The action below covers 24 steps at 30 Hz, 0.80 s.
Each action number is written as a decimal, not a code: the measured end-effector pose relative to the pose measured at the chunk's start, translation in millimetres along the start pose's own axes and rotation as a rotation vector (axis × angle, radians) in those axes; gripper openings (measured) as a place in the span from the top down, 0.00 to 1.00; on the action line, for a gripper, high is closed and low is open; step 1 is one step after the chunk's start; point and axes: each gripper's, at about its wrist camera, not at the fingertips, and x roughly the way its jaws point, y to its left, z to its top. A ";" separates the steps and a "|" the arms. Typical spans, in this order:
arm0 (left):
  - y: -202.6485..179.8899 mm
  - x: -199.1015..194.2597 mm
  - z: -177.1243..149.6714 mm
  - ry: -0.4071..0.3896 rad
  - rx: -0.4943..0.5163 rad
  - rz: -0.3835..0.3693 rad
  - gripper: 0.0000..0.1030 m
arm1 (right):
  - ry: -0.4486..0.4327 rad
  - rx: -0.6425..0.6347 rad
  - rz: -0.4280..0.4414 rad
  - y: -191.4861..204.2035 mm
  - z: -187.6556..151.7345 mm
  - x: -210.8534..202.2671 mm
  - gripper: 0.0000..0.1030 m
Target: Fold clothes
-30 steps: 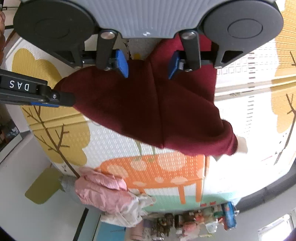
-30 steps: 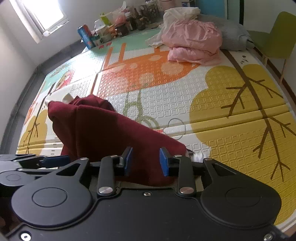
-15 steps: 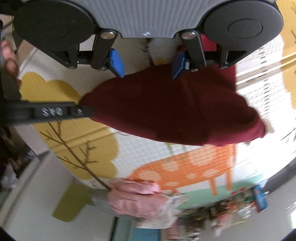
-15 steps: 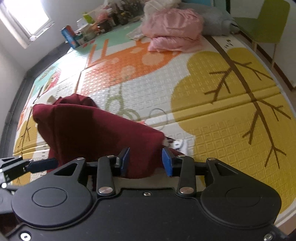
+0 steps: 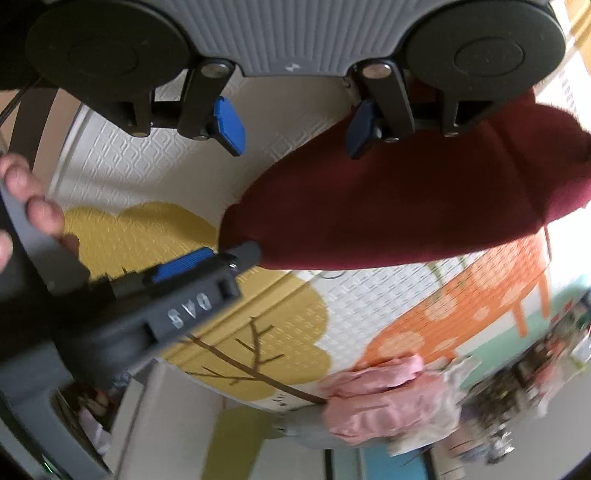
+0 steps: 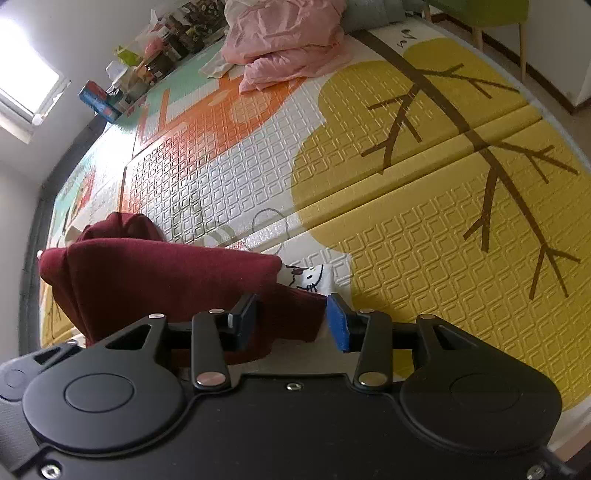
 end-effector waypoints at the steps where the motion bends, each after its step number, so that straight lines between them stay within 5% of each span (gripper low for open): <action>1: -3.1 2.0 0.3 -0.003 0.021 0.003 0.37 | 0.002 0.007 0.007 -0.7 0.8 0.9 0.61; 9: -20.5 21.2 1.8 -0.005 0.137 0.058 0.34 | 0.014 0.068 0.045 -9.1 5.2 8.8 0.55; 24: -31.4 47.1 -0.2 0.002 0.203 0.164 0.34 | 0.047 0.223 0.198 -35.9 2.5 31.5 0.50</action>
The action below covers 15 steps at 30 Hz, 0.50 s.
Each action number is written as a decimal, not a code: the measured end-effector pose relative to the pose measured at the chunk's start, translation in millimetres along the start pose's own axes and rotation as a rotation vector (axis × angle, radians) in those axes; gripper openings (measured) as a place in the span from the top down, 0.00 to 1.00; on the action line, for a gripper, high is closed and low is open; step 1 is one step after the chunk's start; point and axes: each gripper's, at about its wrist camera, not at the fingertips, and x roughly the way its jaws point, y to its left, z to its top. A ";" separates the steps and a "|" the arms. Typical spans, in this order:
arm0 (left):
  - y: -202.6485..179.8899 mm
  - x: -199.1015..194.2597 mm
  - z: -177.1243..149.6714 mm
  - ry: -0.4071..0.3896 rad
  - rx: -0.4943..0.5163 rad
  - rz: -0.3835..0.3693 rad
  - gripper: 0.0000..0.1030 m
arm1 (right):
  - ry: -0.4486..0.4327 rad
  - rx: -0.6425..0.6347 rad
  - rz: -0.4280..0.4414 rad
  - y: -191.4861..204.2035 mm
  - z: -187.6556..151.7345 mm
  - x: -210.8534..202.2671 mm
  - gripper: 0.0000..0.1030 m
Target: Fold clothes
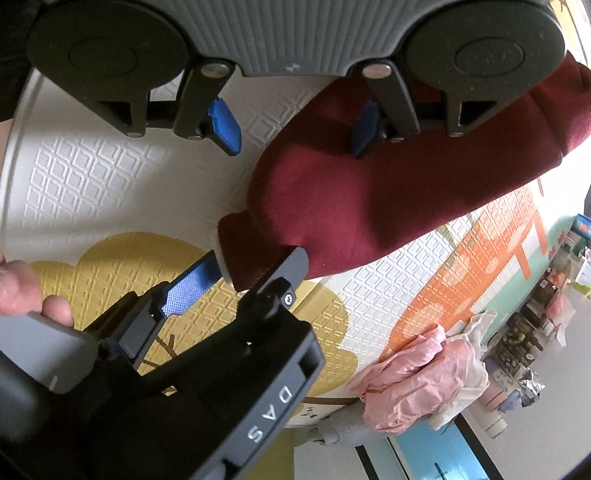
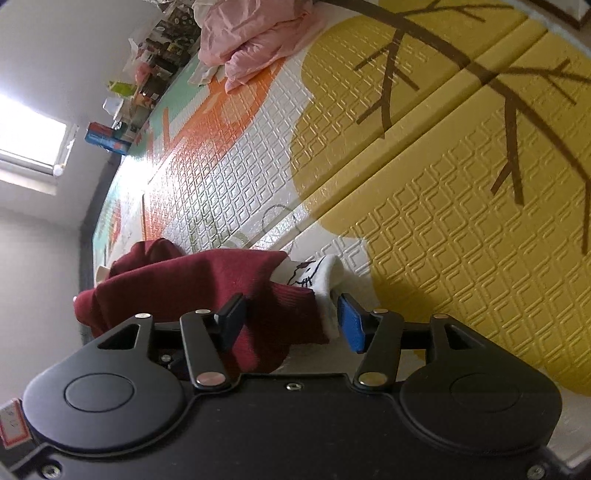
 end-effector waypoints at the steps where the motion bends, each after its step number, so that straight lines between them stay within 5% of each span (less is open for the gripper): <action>1: -0.3 1.3 -0.1 0.001 -0.001 0.005 0.35 | 0.000 0.003 0.008 -0.5 -0.1 1.1 0.50; 4: 2.3 5.3 0.1 0.006 -0.027 0.007 0.39 | -0.004 0.003 0.035 0.2 -0.9 3.9 0.53; 11: 21.0 8.2 1.3 0.014 -0.151 -0.011 0.79 | -0.028 -0.037 0.071 9.2 -3.7 5.0 0.72; 15: 30.4 3.8 1.1 0.002 -0.208 -0.029 0.88 | -0.040 -0.070 0.077 16.9 -4.9 2.1 0.80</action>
